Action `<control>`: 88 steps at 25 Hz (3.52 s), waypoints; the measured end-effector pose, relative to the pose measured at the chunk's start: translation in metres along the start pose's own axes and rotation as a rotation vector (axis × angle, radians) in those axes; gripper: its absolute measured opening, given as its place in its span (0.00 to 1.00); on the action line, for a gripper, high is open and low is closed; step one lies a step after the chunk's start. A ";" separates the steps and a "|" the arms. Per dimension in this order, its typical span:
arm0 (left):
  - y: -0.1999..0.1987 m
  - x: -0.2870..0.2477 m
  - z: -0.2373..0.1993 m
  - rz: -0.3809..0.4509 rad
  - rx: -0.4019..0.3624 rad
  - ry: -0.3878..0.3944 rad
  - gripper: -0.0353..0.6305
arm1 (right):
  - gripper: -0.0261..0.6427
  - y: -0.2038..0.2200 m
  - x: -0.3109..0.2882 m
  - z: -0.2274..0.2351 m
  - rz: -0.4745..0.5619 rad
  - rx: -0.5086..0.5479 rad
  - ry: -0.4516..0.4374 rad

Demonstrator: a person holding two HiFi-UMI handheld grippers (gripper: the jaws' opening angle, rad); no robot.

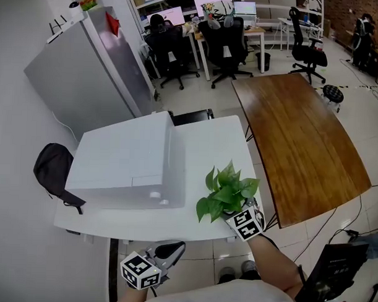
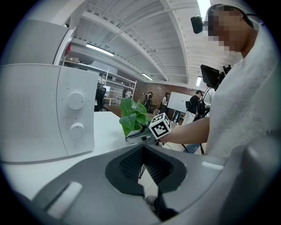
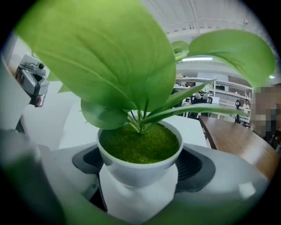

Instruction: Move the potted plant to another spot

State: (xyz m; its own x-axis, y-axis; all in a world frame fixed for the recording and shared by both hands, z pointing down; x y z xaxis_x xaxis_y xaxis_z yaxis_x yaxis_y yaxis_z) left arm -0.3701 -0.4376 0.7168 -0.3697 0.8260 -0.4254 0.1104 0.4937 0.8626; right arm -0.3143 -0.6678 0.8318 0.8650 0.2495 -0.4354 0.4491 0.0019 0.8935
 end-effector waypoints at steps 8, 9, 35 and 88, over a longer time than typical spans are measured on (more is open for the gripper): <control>-0.001 -0.004 -0.007 0.003 -0.004 0.012 0.05 | 0.74 0.002 -0.002 0.005 0.009 0.000 0.020; -0.001 -0.005 -0.007 0.003 -0.004 0.013 0.05 | 0.74 0.002 -0.002 0.006 0.010 0.000 0.021; -0.066 -0.141 0.046 0.086 -0.069 0.110 0.05 | 0.74 0.042 0.134 0.191 0.016 -0.014 0.263; -0.086 -0.293 0.130 0.039 -0.028 0.141 0.04 | 0.83 0.202 0.233 0.333 -0.093 -0.202 0.254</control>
State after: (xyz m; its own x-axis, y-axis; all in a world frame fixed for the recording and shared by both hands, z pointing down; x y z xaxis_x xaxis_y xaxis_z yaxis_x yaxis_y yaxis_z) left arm -0.1510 -0.6865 0.7319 -0.4916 0.7972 -0.3506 0.1019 0.4524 0.8860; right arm 0.0524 -0.9320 0.8744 0.7274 0.4724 -0.4976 0.4483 0.2217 0.8659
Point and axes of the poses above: the fingertips, and each gripper's own axes: x backward along the fingers, z to its right, y out of its underside, the point moved 5 cm from there along x, backward along the fingers, and after that the axes turned 3 degrees about x, right-handed, at the moved point
